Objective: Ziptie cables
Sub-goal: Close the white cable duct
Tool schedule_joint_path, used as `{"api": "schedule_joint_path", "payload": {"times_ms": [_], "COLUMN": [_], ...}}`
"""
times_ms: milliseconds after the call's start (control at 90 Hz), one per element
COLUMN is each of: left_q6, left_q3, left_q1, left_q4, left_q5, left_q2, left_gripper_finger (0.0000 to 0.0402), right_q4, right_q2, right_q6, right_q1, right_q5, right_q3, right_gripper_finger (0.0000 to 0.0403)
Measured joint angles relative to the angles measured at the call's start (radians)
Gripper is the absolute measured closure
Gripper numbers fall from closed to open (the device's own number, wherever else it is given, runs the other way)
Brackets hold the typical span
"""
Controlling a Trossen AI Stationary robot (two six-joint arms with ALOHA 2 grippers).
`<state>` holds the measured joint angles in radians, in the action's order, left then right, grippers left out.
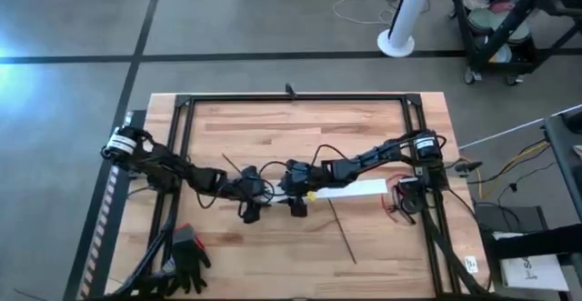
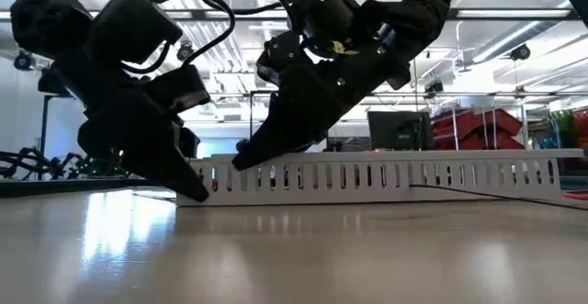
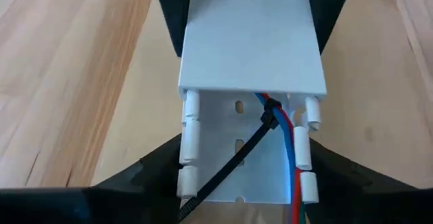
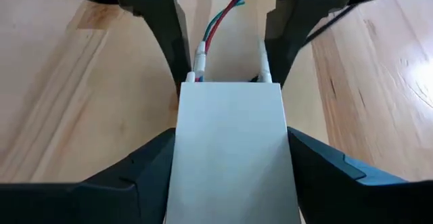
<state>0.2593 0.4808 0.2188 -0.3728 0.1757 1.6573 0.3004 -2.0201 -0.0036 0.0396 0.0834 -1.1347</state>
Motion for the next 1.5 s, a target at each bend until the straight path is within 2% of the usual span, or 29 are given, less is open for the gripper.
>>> {"api": "schedule_joint_path", "payload": {"times_ms": [133,278,433,633,867,1122,1356,1500], "left_q6": [-0.008,-0.014,-0.005,-0.003,0.011,0.020,0.038,0.039], "left_q3": [0.014,0.027,0.037,0.028,0.018,0.014,0.012,0.011], "left_q1": [0.000,0.000,0.001,0.003,0.001,0.001,0.002,0.002], "left_q4": [-0.004,-0.006,-0.002,0.002,-0.004,-0.003,-0.003,-0.006], "left_q5": [0.003,0.006,0.007,0.001,0.002,-0.002,-0.014,-0.019], "left_q2": [0.000,0.000,-0.002,-0.011,-0.014,-0.002,0.009,0.009], "left_gripper_finger": [0.0184,0.0181,0.0184,0.0178,0.0198,0.0198,0.0198,0.0198], "right_q4": [0.038,0.059,0.055,0.021,-0.054,-0.115,-0.164,-0.164], "right_q2": [-0.015,-0.078,-0.115,-0.091,-0.065,-0.058,-0.034,-0.029], "right_q6": [0.000,-0.001,-0.004,-0.012,-0.026,-0.023,-0.023,-0.024], "right_q1": [-0.002,-0.003,-0.004,-0.004,-0.005,-0.006,-0.007,-0.007], "right_q5": [0.000,0.003,0.004,-0.003,-0.010,-0.001,0.001,0.003], "right_q3": [-0.001,-0.063,-0.098,-0.088,-0.085,-0.086,-0.082,-0.080], "right_gripper_finger": [0.0174,0.0164,0.0171,0.0169,0.0176,0.0165,0.0178,0.0165]}}
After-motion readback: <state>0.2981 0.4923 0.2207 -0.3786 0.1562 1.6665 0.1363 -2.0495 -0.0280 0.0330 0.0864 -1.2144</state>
